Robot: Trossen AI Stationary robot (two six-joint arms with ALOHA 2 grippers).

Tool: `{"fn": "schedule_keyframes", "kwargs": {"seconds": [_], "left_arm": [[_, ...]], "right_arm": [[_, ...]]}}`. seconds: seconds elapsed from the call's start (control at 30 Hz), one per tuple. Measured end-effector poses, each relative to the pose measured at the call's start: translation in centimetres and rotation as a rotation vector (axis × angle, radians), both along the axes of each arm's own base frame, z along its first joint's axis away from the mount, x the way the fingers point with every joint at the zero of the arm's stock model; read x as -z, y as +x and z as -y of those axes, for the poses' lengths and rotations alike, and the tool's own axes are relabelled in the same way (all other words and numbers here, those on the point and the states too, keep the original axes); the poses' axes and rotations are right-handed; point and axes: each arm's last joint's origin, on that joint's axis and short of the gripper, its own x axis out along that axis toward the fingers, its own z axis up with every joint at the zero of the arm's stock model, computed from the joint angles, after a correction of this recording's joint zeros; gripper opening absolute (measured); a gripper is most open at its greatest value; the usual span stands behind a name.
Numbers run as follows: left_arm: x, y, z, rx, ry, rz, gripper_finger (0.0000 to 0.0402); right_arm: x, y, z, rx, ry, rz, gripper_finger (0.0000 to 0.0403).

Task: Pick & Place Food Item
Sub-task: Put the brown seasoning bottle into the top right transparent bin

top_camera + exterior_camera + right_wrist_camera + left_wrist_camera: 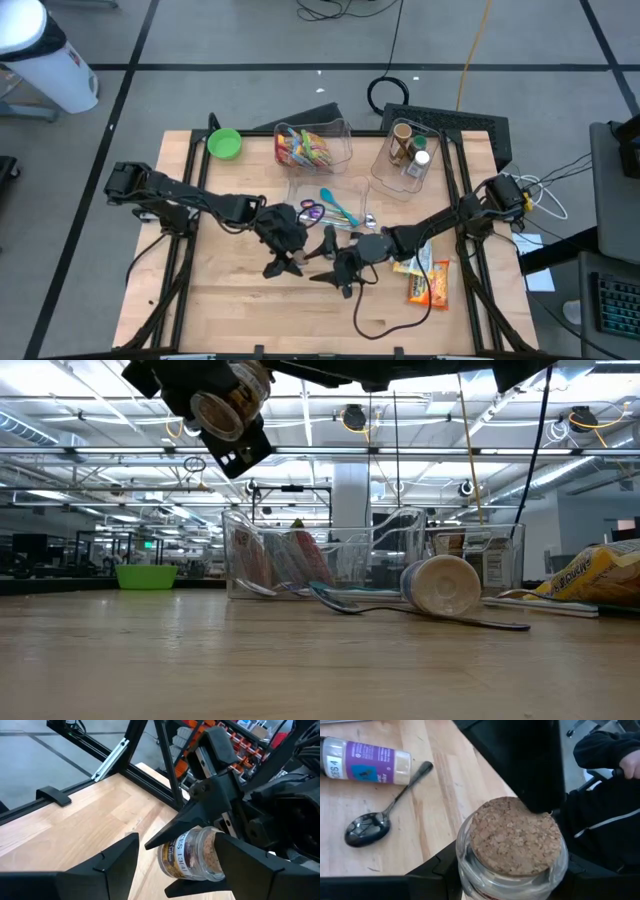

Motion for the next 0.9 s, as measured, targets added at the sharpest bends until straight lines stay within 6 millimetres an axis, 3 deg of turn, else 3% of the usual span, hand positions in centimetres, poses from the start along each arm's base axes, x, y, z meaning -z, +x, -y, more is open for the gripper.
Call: {"fn": "schedule_keyframes", "kwargs": {"seconds": [0.9], "left_arm": [[-0.4, -0.2, -1.6, -0.021, 0.040, 0.022, 0.0190]], "right_arm": [[1.5, -1.2, -1.3, 0.006, 0.107, -0.096, 0.0254]]}}
